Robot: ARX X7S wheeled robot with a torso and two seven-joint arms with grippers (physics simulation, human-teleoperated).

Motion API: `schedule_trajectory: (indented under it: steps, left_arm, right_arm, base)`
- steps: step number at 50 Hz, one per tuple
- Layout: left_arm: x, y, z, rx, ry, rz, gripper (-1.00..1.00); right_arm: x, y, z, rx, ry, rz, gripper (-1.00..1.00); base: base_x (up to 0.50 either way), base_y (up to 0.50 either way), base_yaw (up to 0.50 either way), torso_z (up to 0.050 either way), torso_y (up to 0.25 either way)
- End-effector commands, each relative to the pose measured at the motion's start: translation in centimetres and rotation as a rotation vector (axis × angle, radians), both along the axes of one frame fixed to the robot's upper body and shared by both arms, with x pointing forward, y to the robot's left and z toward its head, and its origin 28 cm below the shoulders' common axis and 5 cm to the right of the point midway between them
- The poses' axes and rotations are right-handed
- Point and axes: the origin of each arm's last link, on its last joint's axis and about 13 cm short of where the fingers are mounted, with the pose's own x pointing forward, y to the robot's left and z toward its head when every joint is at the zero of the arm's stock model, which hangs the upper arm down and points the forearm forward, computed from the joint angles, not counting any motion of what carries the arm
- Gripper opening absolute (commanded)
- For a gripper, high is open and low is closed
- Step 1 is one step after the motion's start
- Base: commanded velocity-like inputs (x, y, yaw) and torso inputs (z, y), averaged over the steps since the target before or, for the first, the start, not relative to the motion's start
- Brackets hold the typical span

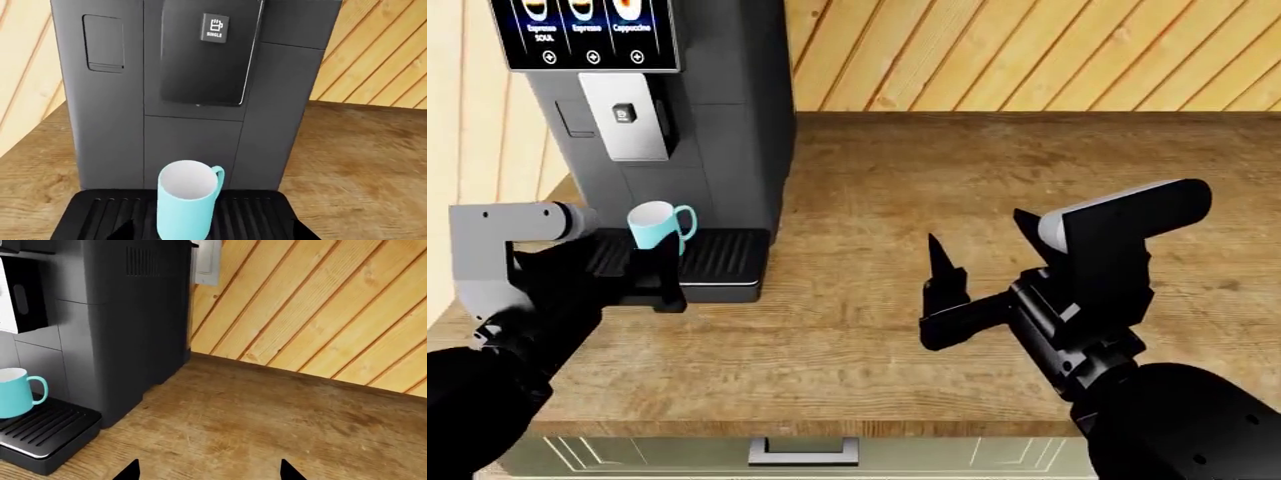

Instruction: Pick the mug from under the coffee machine dispenser and place it on the counter.

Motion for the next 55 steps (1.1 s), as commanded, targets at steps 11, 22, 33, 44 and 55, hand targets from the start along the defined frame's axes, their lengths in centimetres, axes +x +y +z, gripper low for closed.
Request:
schedule_trajectory:
  steps: [11, 22, 33, 44, 55]
  left_arm:
    - [3.6, 1.6, -1.2, -0.03, 0.09, 0.031, 1.0]
    - [4.3, 1.2, -1.6, -0.022, 0.103, -0.001, 1.0]
    - [5.1, 0.9, -1.8, 0.002, 0.106, -0.018, 1.0]
    - [5.5, 0.8, -2.1, 0.017, 0.116, -0.022, 1.0]
    - [5.5, 0.7, -2.4, 0.017, 0.119, -0.026, -1.0]
  right_arm:
    - [0.3, 0.2, -0.2, 0.009, 0.001, 0.007, 1.0]
    - [0.4, 0.2, -0.3, 0.003, 0.005, 0.001, 1.0]
    - [0.5, 0.2, -0.4, 0.008, 0.007, 0.001, 1.0]
    - [0.5, 0.2, -0.4, 0.01, 0.007, 0.007, 1.0]
    - [0.6, 0.2, -0.4, 0.011, 0.008, 0.004, 1.0]
  base:
    - [0.0, 0.0, 0.0, 0.0, 0.0]
    - [0.0, 0.0, 0.0, 0.0, 0.0]
    - [0.0, 0.0, 0.0, 0.0, 0.0]
    - [0.0, 0.0, 0.0, 0.0, 0.0]
    - [0.0, 0.0, 0.0, 0.0, 0.0]
